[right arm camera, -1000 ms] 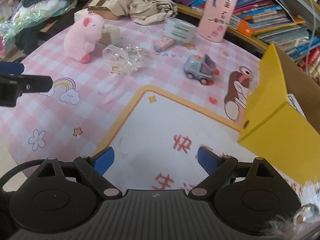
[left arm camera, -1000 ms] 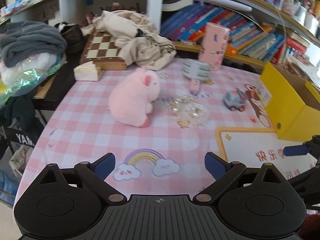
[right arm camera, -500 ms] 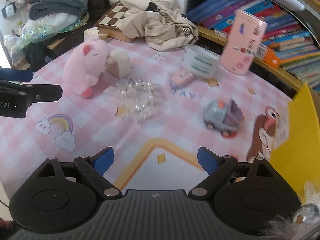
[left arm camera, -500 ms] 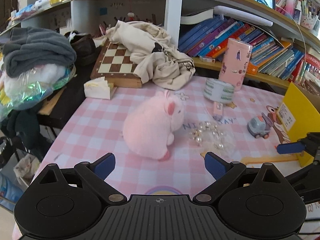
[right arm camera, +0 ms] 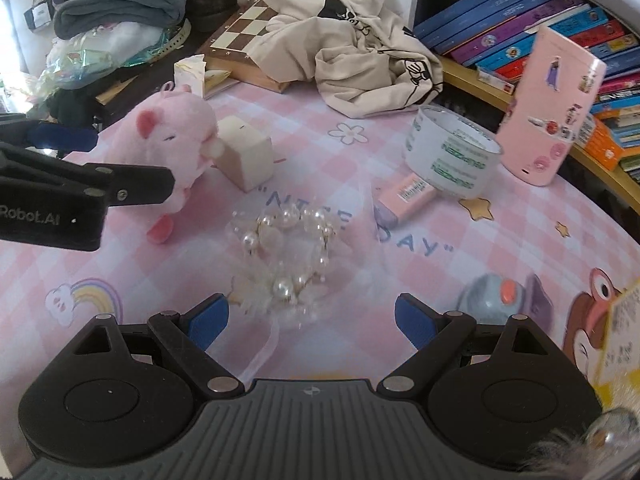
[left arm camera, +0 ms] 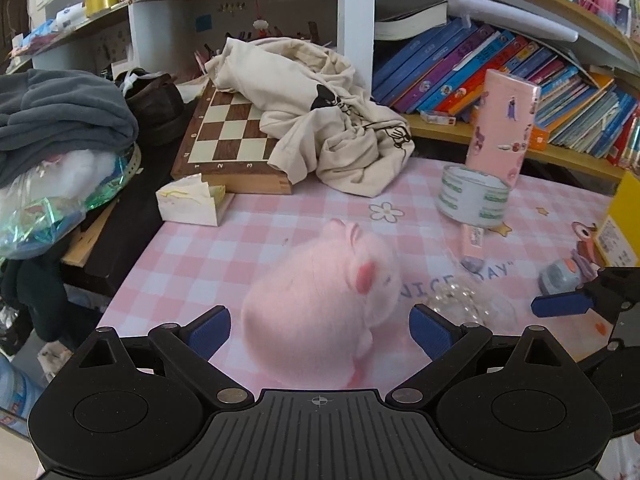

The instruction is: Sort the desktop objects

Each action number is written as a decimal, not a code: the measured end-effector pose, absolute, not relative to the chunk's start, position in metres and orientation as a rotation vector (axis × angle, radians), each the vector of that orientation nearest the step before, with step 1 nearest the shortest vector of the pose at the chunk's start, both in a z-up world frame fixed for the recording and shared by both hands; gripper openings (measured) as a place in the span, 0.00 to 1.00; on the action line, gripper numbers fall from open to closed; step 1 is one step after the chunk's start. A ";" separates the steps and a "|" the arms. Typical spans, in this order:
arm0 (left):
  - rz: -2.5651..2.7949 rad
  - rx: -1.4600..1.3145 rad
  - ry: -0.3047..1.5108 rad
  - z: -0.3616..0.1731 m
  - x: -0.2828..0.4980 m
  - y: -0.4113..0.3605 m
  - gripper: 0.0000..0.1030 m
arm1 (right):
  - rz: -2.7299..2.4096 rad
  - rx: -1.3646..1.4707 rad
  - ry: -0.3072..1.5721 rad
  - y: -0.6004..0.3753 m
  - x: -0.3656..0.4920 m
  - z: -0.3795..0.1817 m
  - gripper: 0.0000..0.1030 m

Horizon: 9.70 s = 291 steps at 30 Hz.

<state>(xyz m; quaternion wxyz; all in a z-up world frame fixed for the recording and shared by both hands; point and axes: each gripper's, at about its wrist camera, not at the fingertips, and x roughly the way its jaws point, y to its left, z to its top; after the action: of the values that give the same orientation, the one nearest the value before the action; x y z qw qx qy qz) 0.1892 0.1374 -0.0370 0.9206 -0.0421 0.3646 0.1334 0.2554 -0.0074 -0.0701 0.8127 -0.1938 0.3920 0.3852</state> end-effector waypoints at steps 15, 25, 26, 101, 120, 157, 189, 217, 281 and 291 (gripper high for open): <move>0.292 -0.027 0.805 -0.056 0.216 0.139 0.95 | 0.877 -0.387 0.818 0.015 0.275 -0.083 0.79; 0.273 -0.075 0.811 -0.057 0.207 0.145 0.83 | 0.902 -0.403 0.791 0.014 0.265 -0.077 0.40; 0.272 -0.078 0.810 -0.056 0.206 0.145 0.82 | 0.905 -0.405 0.788 0.014 0.264 -0.076 0.38; -0.121 -0.271 0.726 -0.001 0.058 0.079 0.71 | 0.526 -0.022 0.973 -0.165 0.119 -0.004 0.21; -0.274 -0.221 0.790 -0.008 0.075 0.030 0.71 | 0.395 0.033 1.016 -0.214 0.101 -0.012 0.21; -0.490 -0.111 0.842 -0.015 0.144 -0.116 0.71 | 0.216 0.107 1.041 -0.349 0.134 -0.014 0.21; -0.510 -0.060 0.674 0.043 0.186 -0.199 0.71 | 0.410 0.131 0.807 -0.412 0.204 0.043 0.21; -0.328 0.129 0.705 0.028 0.277 -0.229 0.72 | 0.571 -0.024 0.681 -0.376 0.400 0.063 0.05; -0.164 0.066 0.688 0.034 0.187 -0.158 0.94 | 0.400 -0.095 0.829 -0.388 0.297 0.035 0.87; -0.182 0.036 0.702 0.029 0.168 -0.126 0.94 | 0.258 -0.067 0.743 -0.384 0.232 0.046 0.88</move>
<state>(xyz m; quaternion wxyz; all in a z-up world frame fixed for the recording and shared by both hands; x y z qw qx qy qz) 0.1677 -0.1263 0.0290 0.9348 0.0175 0.3435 -0.0891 0.2317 -0.3842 0.0456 0.9232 -0.0328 0.3618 0.1255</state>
